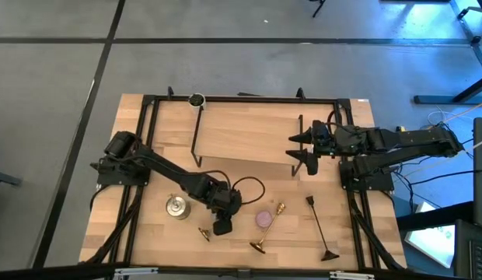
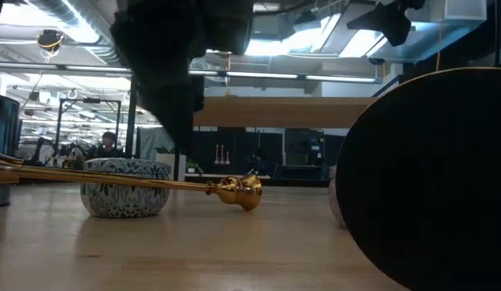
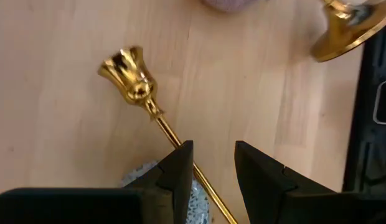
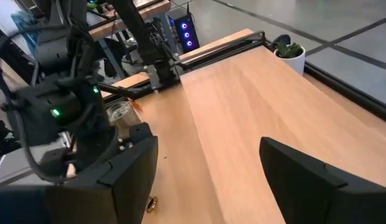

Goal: Pick & Place candle stick holders
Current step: Put the left gold candle holder on the shelf

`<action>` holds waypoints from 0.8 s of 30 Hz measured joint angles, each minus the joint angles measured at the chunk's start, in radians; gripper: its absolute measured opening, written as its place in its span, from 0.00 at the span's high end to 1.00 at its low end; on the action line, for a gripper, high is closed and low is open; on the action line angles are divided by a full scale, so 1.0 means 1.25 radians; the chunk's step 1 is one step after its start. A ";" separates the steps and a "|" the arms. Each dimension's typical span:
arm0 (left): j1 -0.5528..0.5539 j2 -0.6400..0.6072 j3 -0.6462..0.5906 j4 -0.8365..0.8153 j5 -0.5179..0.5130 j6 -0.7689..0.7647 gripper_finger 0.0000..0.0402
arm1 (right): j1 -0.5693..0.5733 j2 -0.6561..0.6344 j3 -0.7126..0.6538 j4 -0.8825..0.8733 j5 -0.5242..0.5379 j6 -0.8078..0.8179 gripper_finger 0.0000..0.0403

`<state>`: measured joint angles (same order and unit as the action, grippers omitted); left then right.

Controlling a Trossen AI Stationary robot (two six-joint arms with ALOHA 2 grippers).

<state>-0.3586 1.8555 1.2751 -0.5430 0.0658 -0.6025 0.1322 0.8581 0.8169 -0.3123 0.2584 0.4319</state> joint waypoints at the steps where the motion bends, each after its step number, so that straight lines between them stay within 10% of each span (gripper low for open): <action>1: -0.001 0.003 0.000 -0.011 0.002 -0.001 0.72 | 0.000 0.000 0.000 0.000 0.000 0.004 0.29; 24: 0.031 0.069 0.003 -0.009 0.075 0.030 0.72 | 0.030 0.033 0.000 -0.049 0.000 0.083 0.29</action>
<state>-0.3199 1.9421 1.2785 -0.5541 0.1593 -0.5655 0.1699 0.8993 0.8165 -0.3736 0.2584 0.5358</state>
